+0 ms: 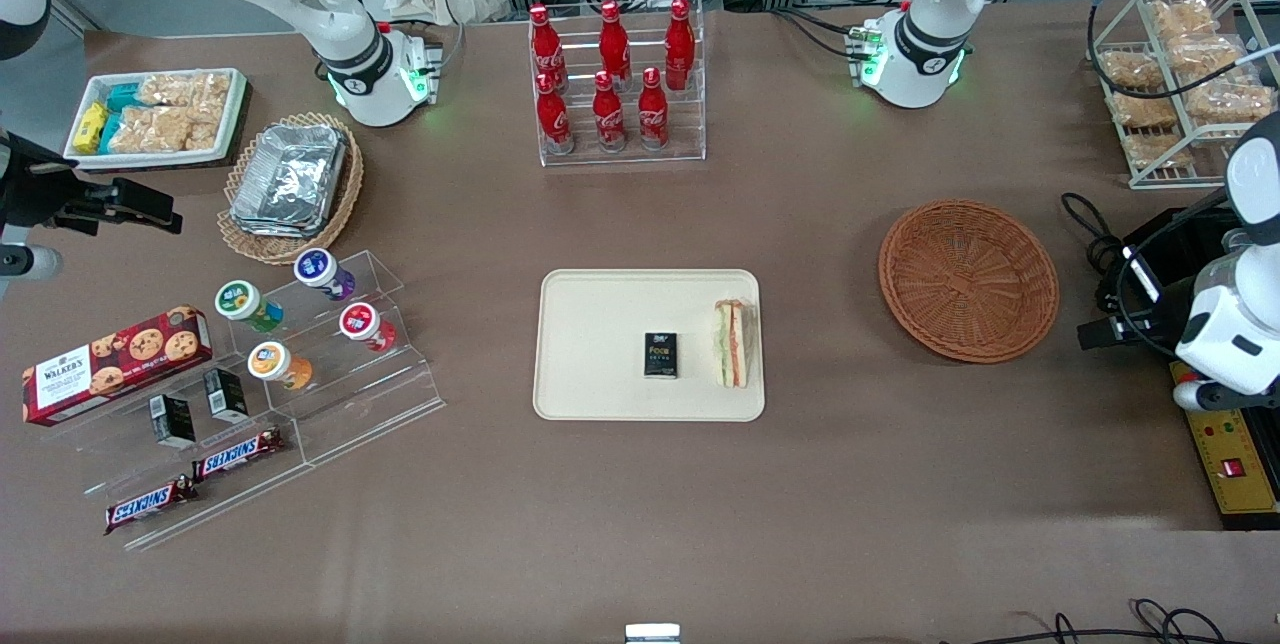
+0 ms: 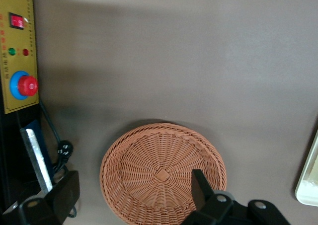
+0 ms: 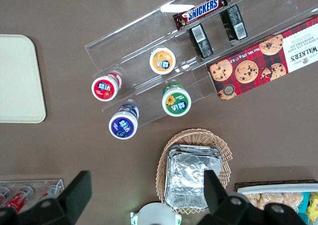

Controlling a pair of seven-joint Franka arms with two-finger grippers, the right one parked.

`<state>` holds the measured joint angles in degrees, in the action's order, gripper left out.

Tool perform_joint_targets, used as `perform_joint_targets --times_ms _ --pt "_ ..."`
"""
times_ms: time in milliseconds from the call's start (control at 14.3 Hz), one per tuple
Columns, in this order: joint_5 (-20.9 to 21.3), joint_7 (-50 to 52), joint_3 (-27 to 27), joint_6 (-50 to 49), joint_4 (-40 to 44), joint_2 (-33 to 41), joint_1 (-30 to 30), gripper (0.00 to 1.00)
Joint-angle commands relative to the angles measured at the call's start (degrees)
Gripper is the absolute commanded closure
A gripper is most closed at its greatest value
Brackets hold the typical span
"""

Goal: Place sandwich from basket to tray

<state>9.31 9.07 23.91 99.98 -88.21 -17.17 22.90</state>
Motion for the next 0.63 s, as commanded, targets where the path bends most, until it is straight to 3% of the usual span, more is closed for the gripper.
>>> perform_joint_targets --times_ms 0,140,280,560 --pt "-0.34 0.34 0.17 4.24 -12.12 11.86 0.39 0.00" --pt "-3.39 0.60 0.26 7.24 -18.47 18.37 0.21 0.00" --pt "-8.50 0.86 0.52 5.42 -18.14 20.50 -0.23 0.00" --pt "-7.81 0.86 3.42 1.10 -14.01 18.49 -1.28 0.00"
